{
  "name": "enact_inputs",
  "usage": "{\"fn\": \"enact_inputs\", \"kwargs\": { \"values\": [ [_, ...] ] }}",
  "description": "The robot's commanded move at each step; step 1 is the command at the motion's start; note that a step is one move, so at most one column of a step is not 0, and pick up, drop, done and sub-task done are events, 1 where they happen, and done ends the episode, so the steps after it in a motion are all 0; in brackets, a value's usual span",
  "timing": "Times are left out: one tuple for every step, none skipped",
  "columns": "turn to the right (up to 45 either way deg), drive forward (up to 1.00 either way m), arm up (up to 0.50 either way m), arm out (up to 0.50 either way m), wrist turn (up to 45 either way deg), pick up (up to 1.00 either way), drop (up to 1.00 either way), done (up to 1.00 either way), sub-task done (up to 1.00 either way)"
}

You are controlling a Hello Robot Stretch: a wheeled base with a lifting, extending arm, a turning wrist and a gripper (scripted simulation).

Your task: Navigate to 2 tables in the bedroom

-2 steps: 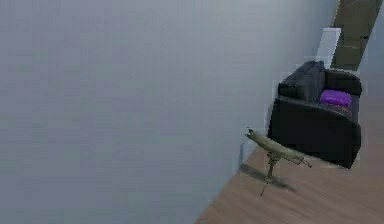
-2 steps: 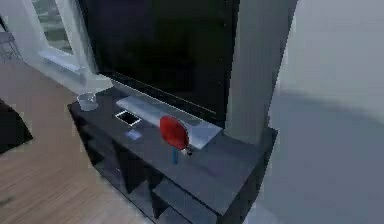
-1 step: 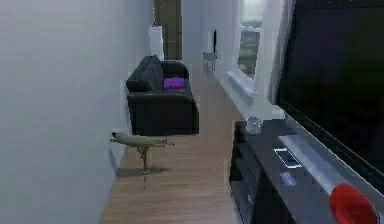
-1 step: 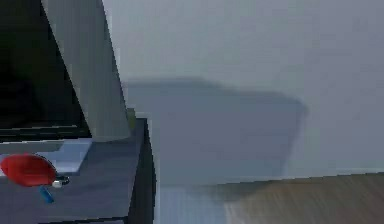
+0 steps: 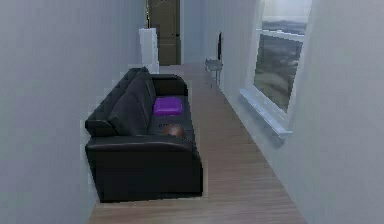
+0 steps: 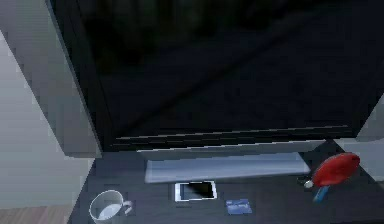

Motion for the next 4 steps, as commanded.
{"fn": "enact_inputs", "kwargs": {
  "values": [
    [3.0,0.0,0.0,0.0,0.0,0.0,0.0,0.0,0.0],
    [0.0,0.5,0.0,0.0,0.0,0.0,0.0,0.0,0.0],
    [21.0,0.0,0.0,0.0,0.0,0.0,0.0,0.0,0.0],
    [0.0,0.85,0.0,0.0,0.0,0.0,0.0,0.0,0.0]
  ]
}}
